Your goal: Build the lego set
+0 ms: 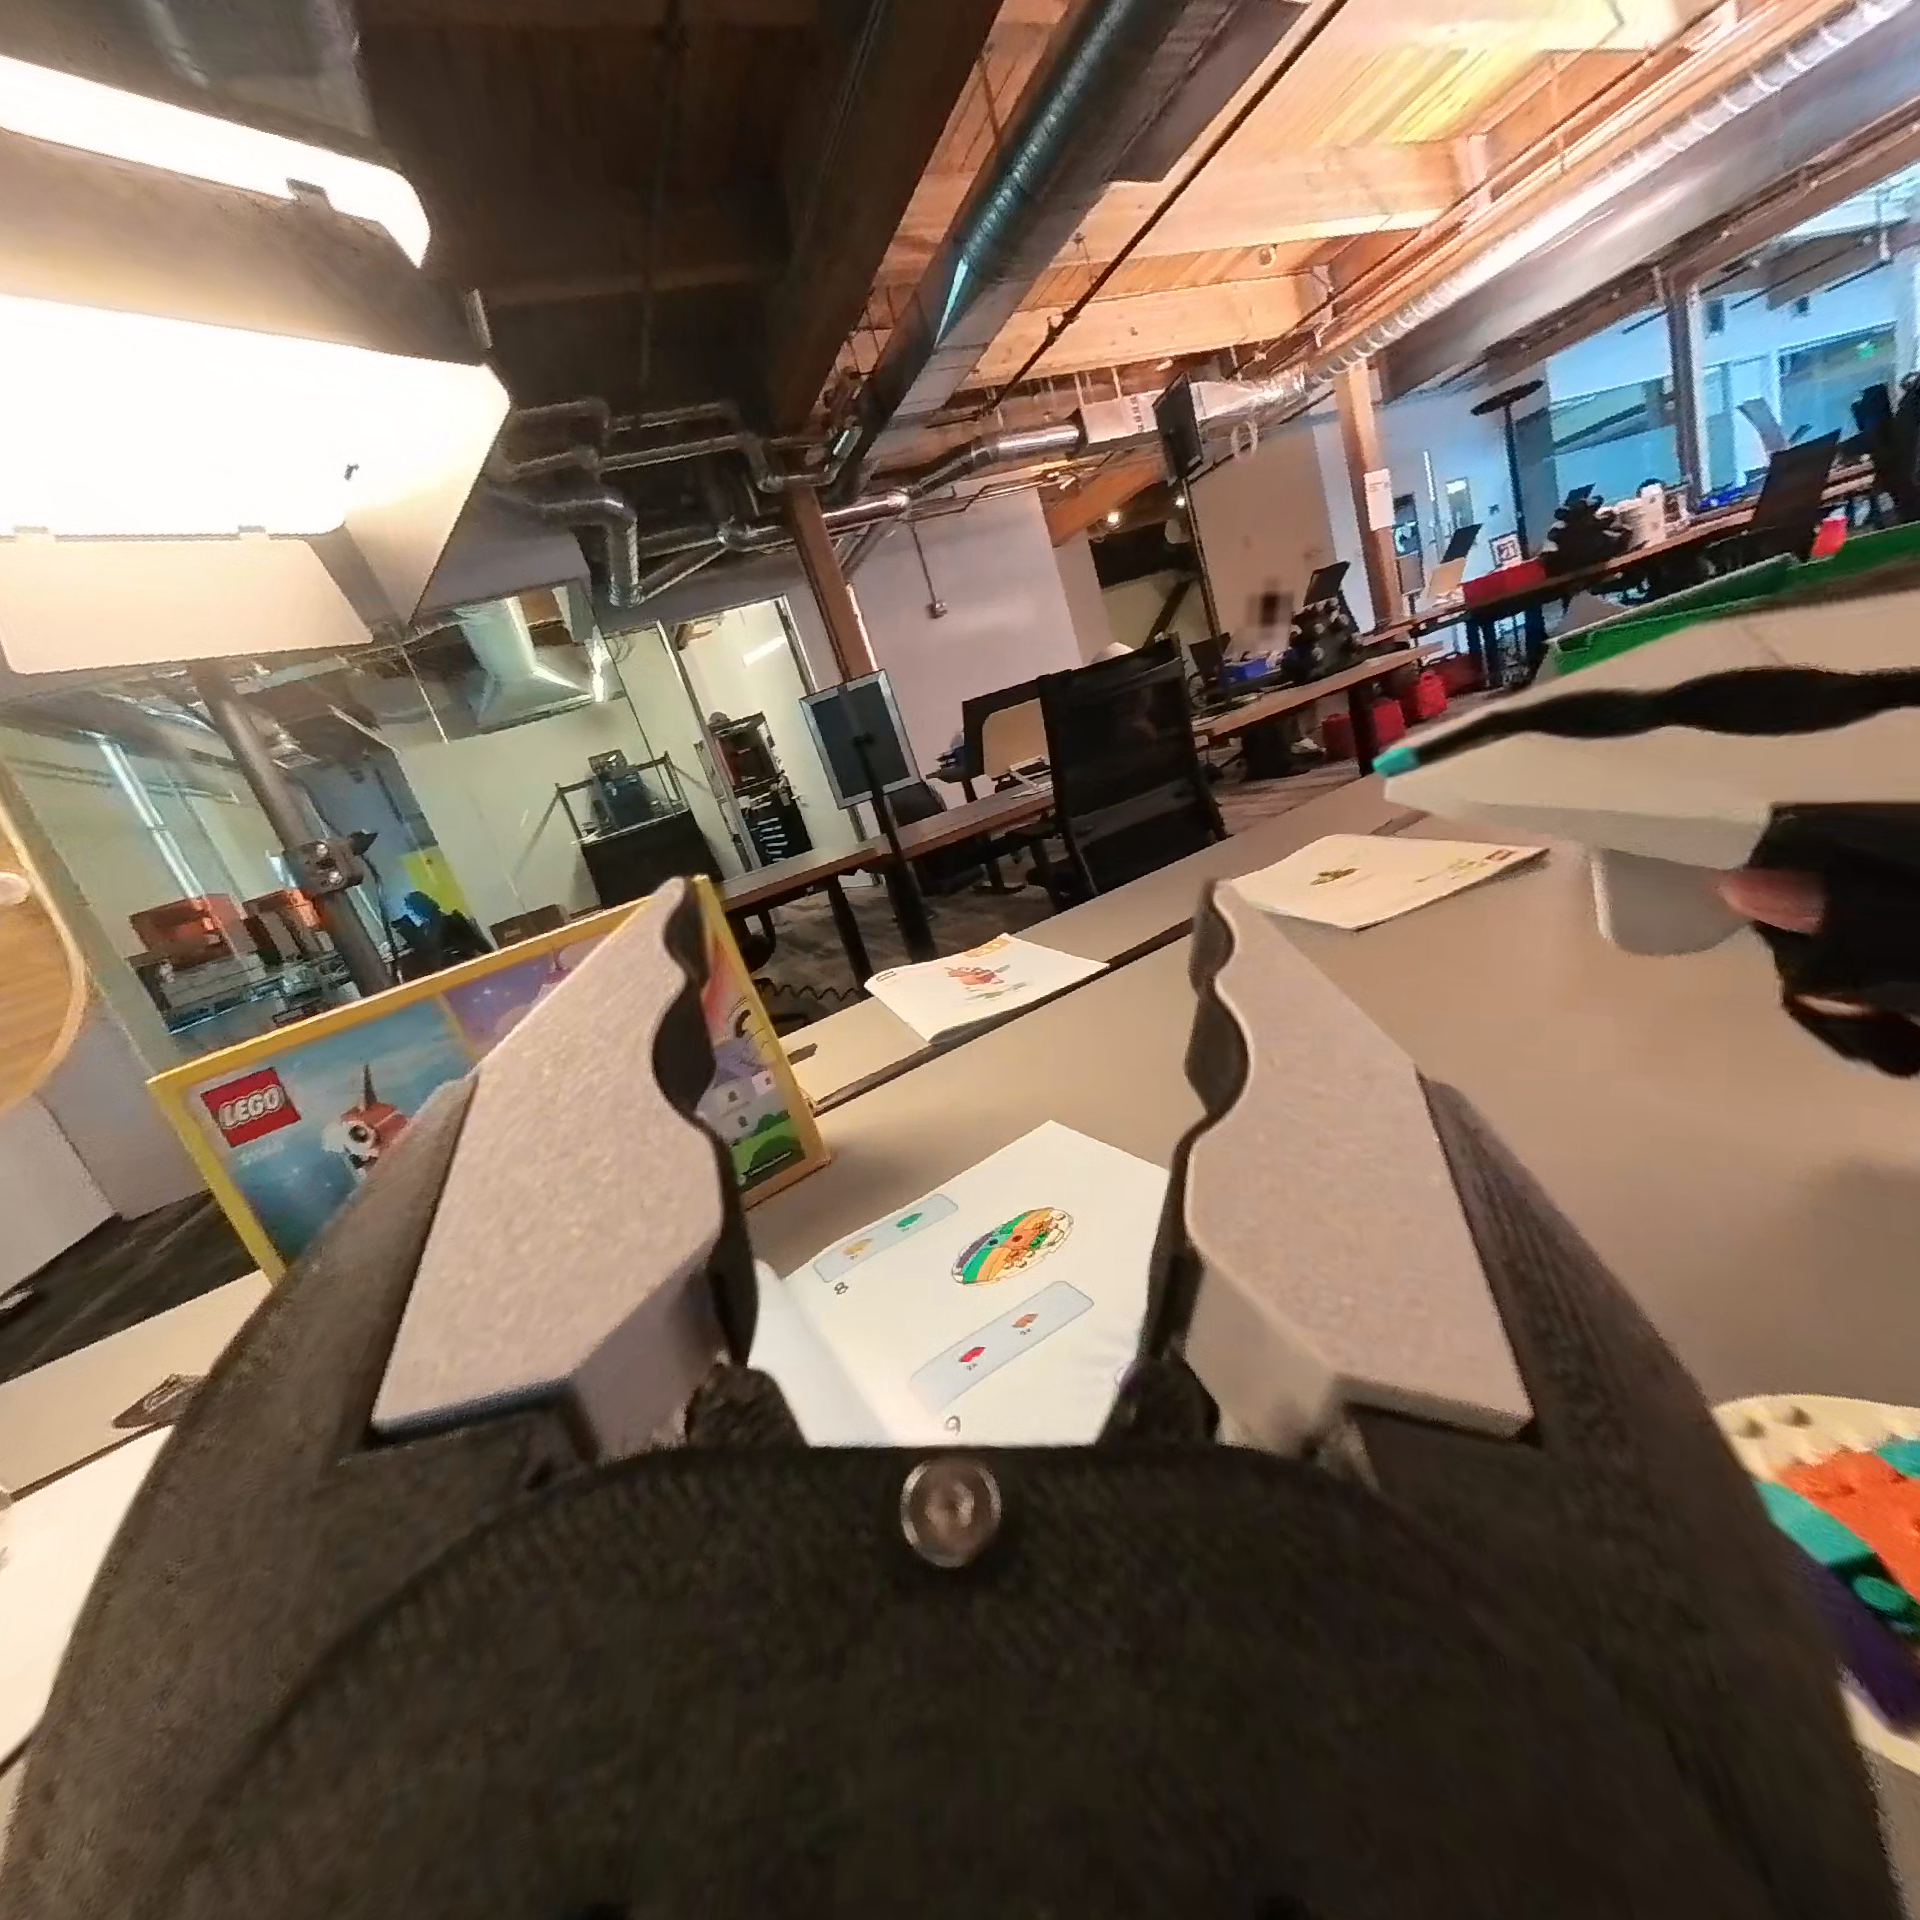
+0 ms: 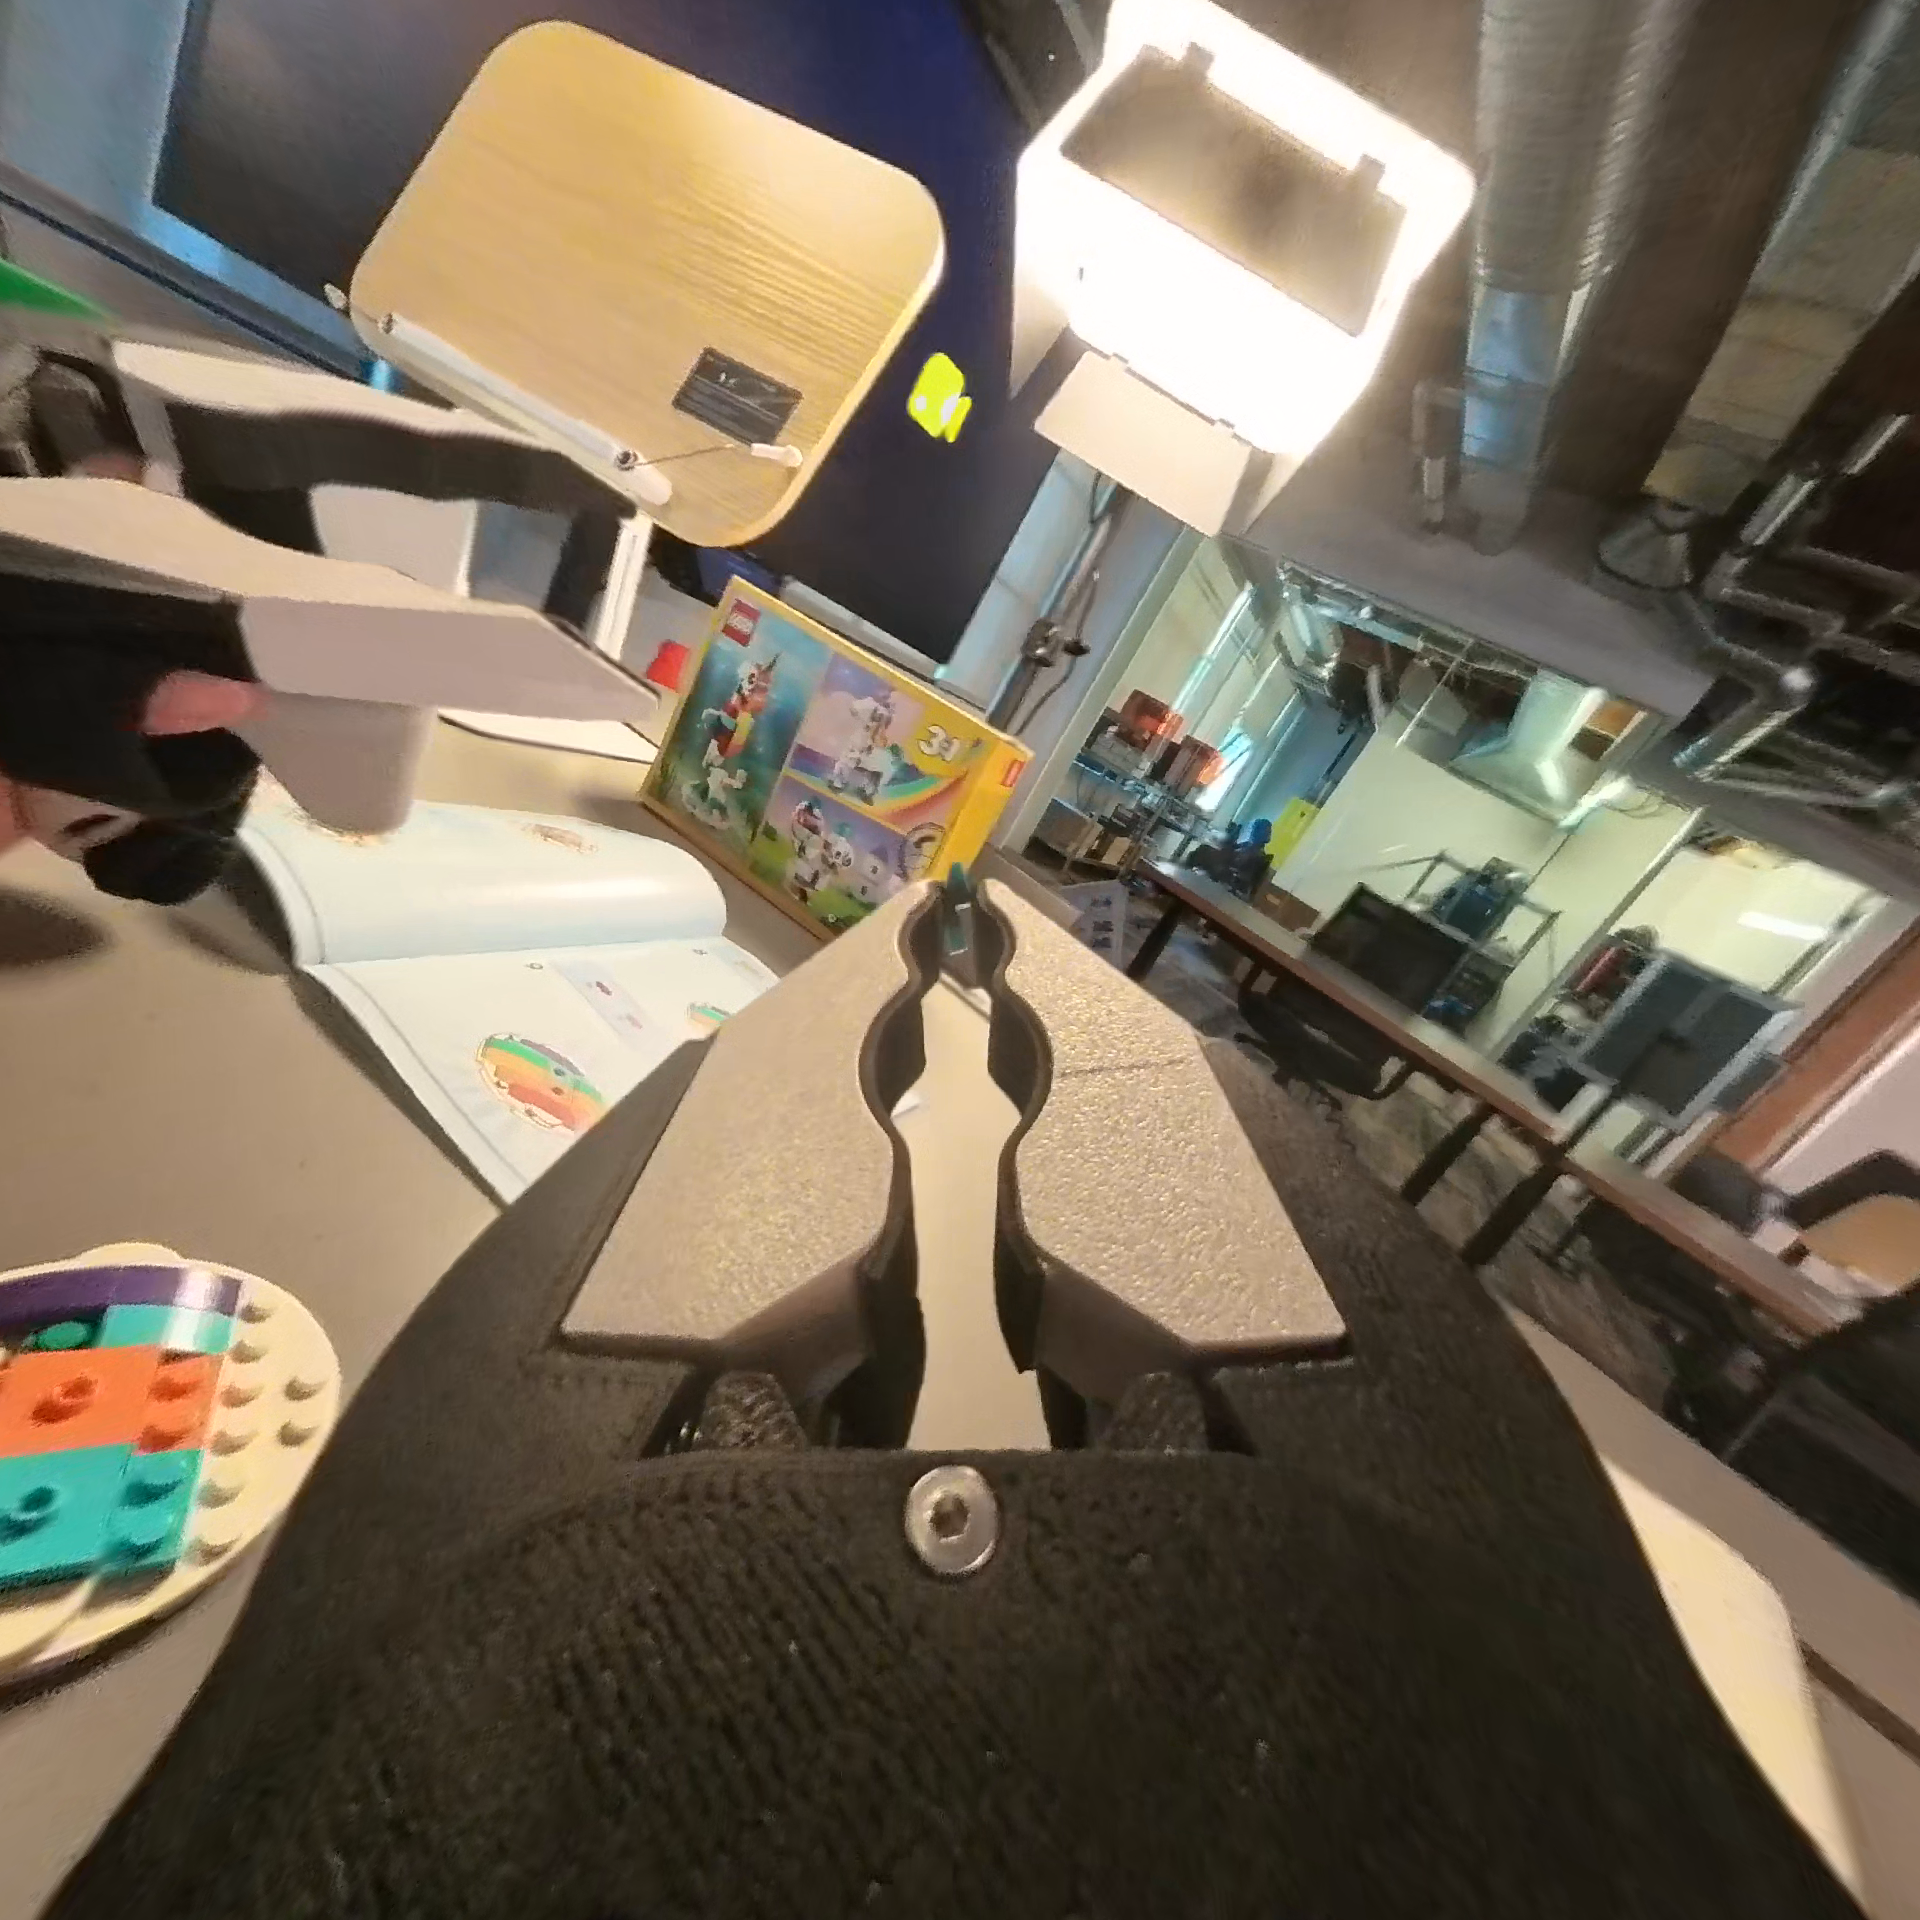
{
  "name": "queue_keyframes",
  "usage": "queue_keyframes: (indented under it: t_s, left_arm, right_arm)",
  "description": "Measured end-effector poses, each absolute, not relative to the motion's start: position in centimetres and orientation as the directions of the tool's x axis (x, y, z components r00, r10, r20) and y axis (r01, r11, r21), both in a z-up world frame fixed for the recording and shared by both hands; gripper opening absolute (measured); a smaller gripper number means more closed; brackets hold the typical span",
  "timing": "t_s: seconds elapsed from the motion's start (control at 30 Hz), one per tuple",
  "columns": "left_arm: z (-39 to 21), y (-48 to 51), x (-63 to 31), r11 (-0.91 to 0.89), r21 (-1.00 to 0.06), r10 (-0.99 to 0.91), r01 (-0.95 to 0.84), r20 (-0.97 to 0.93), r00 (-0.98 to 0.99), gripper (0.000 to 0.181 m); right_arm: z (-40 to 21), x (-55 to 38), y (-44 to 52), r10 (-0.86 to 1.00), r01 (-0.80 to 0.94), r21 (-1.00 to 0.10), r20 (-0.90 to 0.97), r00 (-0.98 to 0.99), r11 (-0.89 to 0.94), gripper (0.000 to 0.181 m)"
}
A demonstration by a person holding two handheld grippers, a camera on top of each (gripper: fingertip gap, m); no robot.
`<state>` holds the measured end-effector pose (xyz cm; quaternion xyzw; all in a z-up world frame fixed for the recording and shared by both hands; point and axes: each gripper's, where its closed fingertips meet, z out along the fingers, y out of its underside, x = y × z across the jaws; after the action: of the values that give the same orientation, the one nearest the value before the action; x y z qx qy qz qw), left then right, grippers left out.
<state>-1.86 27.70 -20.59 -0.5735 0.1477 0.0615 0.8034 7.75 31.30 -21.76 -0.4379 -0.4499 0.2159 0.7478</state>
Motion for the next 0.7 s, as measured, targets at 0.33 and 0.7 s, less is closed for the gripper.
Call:
queue_keyframes:
  t_s: [0.33, 0.7]
  left_arm:
    - [-23.5, 25.0, 2.2, 0.304, -0.809, -0.291, -0.504, -0.582, 0.759, 0.078]
    - [-27.1, 19.5, 6.5, 0.401, -0.554, -0.381, -0.729, -0.825, 0.417, 0.044]
  right_arm:
    - [-22.6, 5.3, 27.8, 0.811, 0.057, -0.848, 0.521, 0.268, 0.527, 0.003]
    - [-26.7, 6.4, 20.2, 0.66, 0.644, -0.686, -0.661, -0.356, -0.339, 0.003]
